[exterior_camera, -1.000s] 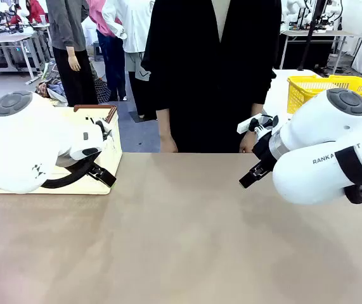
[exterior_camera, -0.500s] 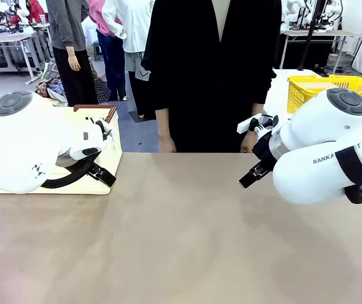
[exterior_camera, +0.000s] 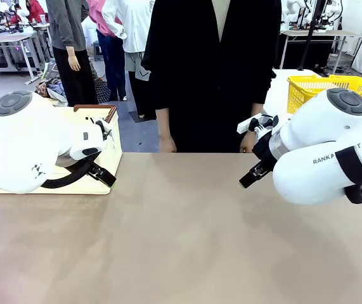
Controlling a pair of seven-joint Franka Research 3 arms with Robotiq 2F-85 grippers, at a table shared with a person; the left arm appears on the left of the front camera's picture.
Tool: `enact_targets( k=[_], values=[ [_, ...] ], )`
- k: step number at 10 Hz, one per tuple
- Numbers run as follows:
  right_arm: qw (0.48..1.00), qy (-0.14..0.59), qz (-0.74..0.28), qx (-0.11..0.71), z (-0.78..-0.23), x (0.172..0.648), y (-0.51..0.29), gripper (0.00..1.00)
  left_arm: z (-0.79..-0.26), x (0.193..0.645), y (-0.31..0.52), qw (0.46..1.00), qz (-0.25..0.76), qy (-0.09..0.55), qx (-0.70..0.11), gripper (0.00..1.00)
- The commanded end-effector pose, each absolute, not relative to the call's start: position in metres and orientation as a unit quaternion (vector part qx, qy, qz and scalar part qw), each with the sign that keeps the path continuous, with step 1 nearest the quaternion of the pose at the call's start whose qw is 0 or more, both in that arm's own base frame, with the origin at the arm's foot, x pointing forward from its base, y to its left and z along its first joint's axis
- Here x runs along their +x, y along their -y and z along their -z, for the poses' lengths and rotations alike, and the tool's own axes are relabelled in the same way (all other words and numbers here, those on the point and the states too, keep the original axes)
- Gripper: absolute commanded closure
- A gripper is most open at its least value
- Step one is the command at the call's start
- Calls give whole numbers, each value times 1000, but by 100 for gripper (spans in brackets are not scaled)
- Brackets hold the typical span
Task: Place the drinks into the Shopping basket.
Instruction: Pick up one drink and place it into the Shopping basket.
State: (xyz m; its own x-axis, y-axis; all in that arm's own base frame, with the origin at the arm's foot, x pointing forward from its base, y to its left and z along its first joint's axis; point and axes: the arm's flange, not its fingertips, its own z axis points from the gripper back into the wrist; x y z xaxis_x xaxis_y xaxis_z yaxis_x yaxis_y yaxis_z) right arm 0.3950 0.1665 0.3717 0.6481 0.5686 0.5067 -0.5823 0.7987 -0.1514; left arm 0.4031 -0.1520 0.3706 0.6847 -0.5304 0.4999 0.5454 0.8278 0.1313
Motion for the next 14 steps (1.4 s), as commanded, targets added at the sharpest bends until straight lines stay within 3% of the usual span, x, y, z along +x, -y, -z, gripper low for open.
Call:
enact_targets(
  k=[1,4,5,6,7,9,10,12,14],
  values=[
    [908,275,-317,13,-372,395,-166,0,-371,403,152,918,293,268,-14,0],
    [908,275,-317,13,-372,395,-167,0,-371,403,152,918,293,268,-14,0],
    [925,245,-288,20,-386,402,-163,0,-371,403,152,918,293,268,-14,0],
    [936,203,-276,86,-404,387,-159,0,-390,394,147,928,303,210,-46,0],
    [956,136,-209,156,-430,372,-145,0,-414,386,146,950,244,134,-143,0],
    [944,64,-84,313,-487,346,-98,0,-464,358,120,931,222,68,-283,0],
    [920,73,-56,381,-512,330,-70,0,-499,344,97,908,205,85,-355,0],
    [879,120,-8,461,-541,290,6,0,-567,316,-3,844,159,192,-476,0],
    [826,185,100,523,-528,246,116,0,-564,303,-128,821,39,248,-512,0]
  ],
)
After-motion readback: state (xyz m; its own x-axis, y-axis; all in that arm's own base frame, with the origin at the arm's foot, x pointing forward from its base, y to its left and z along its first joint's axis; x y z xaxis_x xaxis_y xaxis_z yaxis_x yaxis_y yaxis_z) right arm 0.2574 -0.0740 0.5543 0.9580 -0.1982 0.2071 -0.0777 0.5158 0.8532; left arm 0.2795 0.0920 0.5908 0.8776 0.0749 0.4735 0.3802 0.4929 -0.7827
